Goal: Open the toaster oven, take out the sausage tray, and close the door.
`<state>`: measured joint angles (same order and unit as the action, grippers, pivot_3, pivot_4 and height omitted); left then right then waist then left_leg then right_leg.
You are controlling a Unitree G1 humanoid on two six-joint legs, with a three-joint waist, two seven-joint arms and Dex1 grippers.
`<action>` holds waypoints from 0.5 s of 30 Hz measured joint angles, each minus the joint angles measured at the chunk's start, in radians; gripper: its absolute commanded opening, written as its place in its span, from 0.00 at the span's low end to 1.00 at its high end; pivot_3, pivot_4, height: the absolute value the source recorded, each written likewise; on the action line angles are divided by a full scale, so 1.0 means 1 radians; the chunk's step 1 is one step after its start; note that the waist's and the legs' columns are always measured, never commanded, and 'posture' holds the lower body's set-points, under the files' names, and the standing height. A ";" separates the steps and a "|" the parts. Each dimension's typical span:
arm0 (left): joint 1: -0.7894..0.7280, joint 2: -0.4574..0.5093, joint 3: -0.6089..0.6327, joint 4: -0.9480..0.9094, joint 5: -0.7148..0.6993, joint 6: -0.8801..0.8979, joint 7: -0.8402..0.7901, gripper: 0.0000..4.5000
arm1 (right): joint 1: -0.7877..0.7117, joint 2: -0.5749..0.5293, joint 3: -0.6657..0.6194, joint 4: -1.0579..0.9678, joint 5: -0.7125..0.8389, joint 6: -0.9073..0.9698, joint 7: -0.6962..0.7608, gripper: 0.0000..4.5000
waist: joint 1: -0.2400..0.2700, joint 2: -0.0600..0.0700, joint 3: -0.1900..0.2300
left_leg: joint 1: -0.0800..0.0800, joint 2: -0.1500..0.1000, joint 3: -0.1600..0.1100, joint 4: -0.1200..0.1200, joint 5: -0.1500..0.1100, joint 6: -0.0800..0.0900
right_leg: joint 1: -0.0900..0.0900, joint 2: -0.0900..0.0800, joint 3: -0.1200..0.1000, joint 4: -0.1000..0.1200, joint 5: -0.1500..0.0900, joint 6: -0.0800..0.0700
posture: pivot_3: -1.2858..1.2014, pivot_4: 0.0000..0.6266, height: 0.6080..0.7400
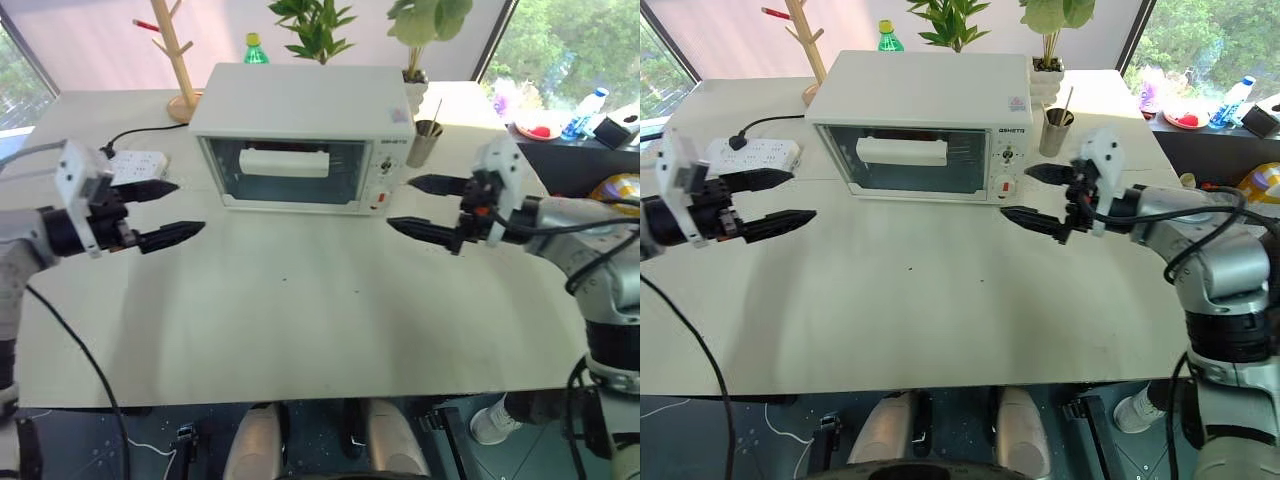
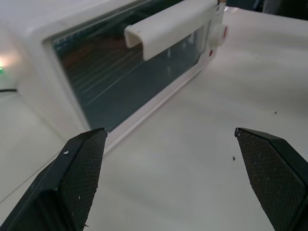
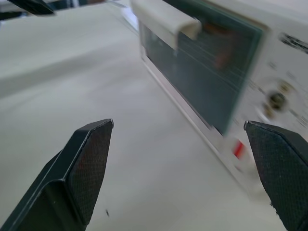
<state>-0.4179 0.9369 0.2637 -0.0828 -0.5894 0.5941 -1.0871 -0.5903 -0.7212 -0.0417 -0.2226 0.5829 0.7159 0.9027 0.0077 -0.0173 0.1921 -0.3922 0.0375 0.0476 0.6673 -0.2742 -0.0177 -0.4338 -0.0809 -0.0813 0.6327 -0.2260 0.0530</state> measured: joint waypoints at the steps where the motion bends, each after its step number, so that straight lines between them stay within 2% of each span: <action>1: -0.014 -0.004 -0.016 0.000 0.000 0.001 0.000 1.00 | -0.009 0.016 0.020 0.001 -0.005 0.000 -0.006 0.99 | 0.001 0.000 0.000 | 0.000 0.000 0.000 0.000 0.000 0.000 | 0.000 0.000 0.000 0.000 0.000 0.000 | 0.52 0.24 0.82; 8: -0.086 -0.015 -0.057 0.016 0.000 0.008 -0.007 1.00 | -0.101 0.164 0.134 0.080 -0.067 -0.025 -0.042 0.99 | -0.001 0.000 0.000 | 0.000 -0.001 -0.001 0.000 0.000 0.000 | 0.000 0.000 0.000 0.001 0.000 0.000 | 0.52 0.24 0.82; 15: -0.109 -0.011 -0.057 0.043 -0.001 0.030 -0.023 1.00 | -0.182 0.255 0.198 0.236 -0.150 -0.107 -0.029 0.99 | 0.000 0.000 0.000 | 0.000 -0.001 -0.001 0.000 0.000 0.000 | 0.000 0.000 0.000 0.001 0.000 0.000 | 0.52 0.24 0.82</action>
<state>-0.5268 0.9257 0.2071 -0.0401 -0.5902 0.6245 -1.1101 -0.7719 -0.4663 0.1561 0.0130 0.4333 0.6087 0.8733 0.0072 -0.0174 0.1921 -0.3925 0.0361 0.0466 0.6676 -0.2741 -0.0177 -0.4339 -0.0812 -0.0813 0.6338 -0.2260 0.0531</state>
